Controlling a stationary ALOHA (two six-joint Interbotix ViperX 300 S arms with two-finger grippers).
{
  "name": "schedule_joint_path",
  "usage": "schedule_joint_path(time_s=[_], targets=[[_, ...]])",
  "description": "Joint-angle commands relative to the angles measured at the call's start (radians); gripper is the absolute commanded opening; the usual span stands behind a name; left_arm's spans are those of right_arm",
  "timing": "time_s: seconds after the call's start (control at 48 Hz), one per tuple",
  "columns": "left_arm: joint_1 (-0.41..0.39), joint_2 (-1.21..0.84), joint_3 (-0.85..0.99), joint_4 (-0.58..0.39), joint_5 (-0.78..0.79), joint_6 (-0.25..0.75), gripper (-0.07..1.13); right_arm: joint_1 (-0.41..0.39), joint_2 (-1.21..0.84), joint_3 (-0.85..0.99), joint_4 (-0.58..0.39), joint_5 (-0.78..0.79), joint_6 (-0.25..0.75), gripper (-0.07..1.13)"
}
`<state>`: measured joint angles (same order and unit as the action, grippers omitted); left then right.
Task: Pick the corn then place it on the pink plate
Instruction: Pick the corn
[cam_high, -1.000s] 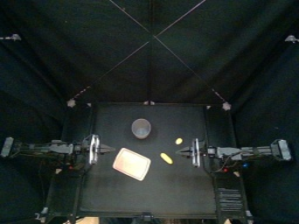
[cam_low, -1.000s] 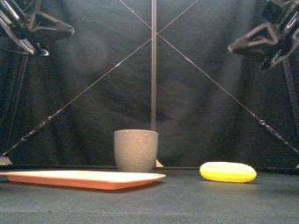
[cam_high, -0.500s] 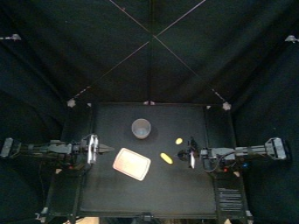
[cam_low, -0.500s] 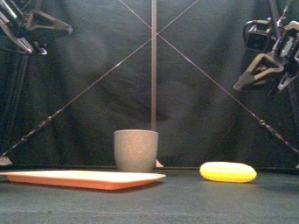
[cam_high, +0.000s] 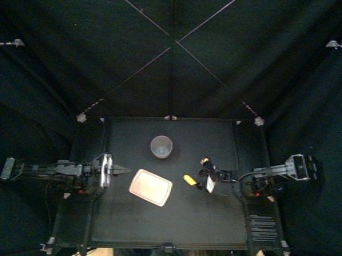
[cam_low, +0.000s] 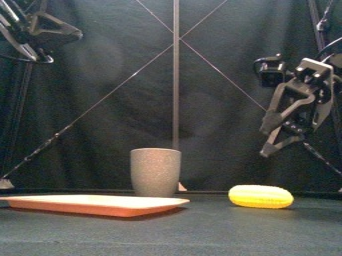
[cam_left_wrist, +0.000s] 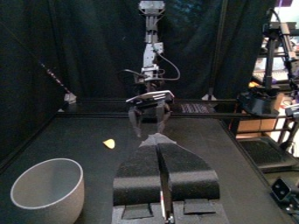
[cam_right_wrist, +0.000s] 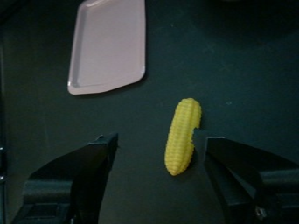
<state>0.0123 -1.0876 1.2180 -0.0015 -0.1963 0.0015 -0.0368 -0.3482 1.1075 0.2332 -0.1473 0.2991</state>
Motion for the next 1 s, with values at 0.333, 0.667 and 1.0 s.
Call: schedule_joint_path(time_s=[0.333,0.667,1.0], targets=[[-0.005,0.000,-0.017,0.003,-0.003,0.002,-0.03,-0.018,0.230,-0.164,0.089,0.089,0.000,1.00],[-0.011,0.000,-0.017,0.005,-0.003,0.000,-0.03,-0.052,0.276,-0.175,0.089,0.172,0.002,0.99],[-0.011,0.000,-0.017,0.005,-0.002,0.000,-0.03,-0.037,0.345,-0.256,0.075,0.198,0.000,0.92]])
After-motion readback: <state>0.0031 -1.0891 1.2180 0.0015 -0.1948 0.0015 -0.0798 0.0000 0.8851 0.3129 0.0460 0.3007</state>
